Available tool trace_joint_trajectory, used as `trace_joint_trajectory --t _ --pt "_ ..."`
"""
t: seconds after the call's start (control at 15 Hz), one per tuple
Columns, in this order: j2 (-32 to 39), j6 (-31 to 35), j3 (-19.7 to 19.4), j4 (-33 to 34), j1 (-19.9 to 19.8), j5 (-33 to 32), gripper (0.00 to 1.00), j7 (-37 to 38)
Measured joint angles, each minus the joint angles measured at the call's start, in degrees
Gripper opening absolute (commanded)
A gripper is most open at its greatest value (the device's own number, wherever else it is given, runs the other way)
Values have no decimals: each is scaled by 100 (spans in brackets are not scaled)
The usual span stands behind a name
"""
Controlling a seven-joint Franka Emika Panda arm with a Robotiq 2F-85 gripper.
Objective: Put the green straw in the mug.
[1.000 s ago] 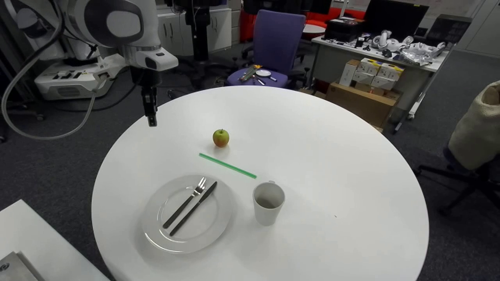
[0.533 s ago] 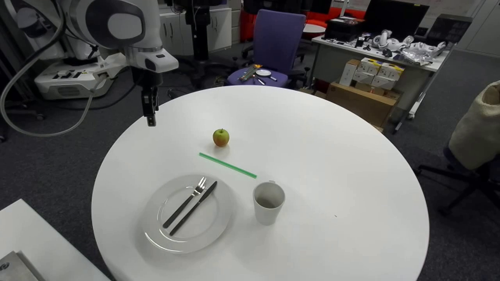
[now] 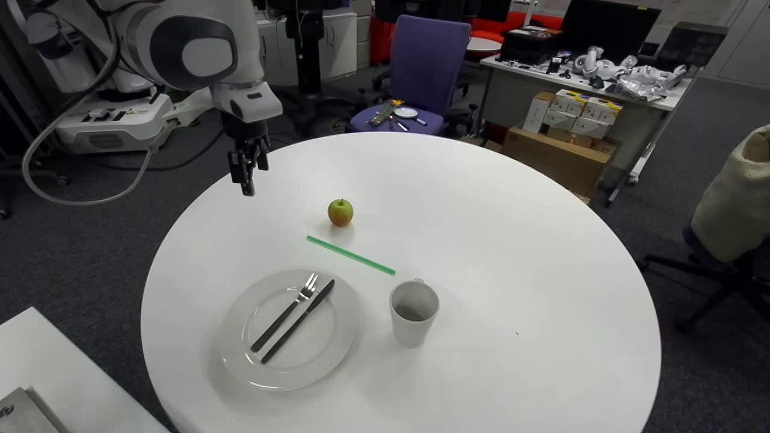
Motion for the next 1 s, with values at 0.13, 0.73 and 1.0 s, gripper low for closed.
trace_joint_trajectory --t 0.13,0.73,1.0 --pt "178 398 -113 19 -31 -82 100 510" --pt "1248 1668 -895 350 7 -1099 100 2274" --pt "1697 1670 -1107 612 42 -1056 100 2454"
